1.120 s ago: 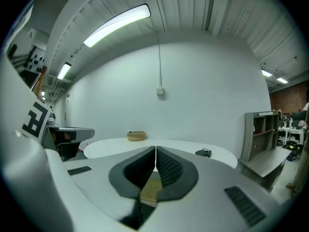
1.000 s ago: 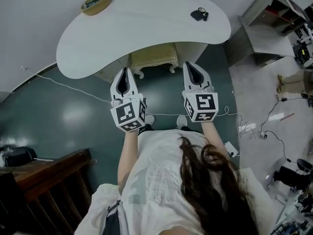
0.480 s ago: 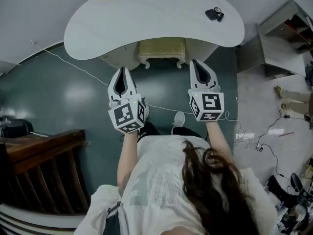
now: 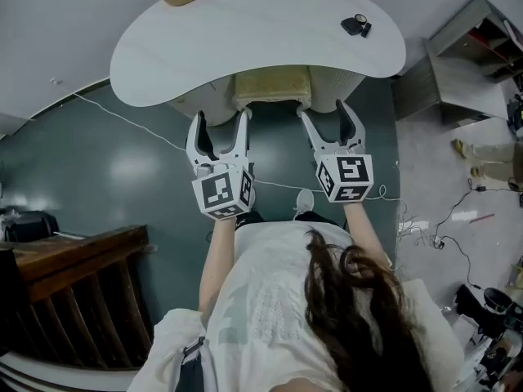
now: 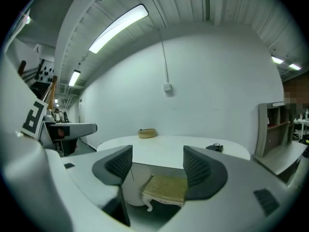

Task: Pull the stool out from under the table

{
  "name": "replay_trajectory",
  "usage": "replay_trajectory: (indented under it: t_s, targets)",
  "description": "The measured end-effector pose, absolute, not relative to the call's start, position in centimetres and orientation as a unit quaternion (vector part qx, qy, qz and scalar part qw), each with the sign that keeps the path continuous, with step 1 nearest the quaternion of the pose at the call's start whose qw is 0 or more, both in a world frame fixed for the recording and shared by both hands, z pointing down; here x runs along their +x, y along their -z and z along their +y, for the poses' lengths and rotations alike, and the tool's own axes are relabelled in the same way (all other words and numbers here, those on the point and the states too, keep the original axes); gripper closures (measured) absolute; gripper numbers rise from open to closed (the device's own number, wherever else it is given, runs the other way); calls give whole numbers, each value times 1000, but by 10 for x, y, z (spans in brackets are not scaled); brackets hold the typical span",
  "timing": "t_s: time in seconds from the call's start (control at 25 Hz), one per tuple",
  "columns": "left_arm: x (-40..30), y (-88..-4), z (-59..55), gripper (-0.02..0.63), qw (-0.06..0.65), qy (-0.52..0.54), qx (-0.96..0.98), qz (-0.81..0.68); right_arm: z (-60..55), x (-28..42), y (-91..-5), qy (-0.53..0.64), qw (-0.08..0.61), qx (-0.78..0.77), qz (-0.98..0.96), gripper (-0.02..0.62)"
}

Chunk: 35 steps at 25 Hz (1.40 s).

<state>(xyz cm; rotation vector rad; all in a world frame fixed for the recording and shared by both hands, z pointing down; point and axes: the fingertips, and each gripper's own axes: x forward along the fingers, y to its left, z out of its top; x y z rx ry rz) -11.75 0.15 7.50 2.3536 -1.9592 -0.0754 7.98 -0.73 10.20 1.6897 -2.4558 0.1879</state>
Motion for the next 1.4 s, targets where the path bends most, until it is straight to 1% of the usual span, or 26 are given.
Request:
replay_trajectory:
  t_s: [0.2, 0.36, 0.44, 0.64, 0.92, 1.08, 1.24, 1.4]
  targets:
    - [-121, -78, 3, 279, 45, 18, 777, -628, -3, 74, -101, -72, 70, 573, -813, 278]
    - [-128, -79, -2, 281, 57, 18, 784, -618, -6, 71, -99, -102, 42, 578, -809, 278]
    - [-128, -80, -7, 281, 59, 14, 790, -610, -6, 73, -101, -106, 42, 582, -805, 278]
    - [-118, -83, -9, 281, 35, 5, 799, -600, 0, 91, -114, -108, 50, 596, -794, 278]
    - [-79, -114, -4, 281, 60, -22, 813, -578, -3, 134, -136, -126, 67, 601, -787, 278]
    - [-61, -144, -8, 281, 67, -40, 835, -544, -6, 130, -155, -164, 67, 565, -806, 279]
    - [-51, -179, -24, 281, 69, -48, 847, -524, -20, 133, -173, -138, 89, 585, -794, 279]
    - [-57, -217, -47, 281, 75, -42, 837, -541, -45, 137, -202, -122, 103, 603, -782, 279]
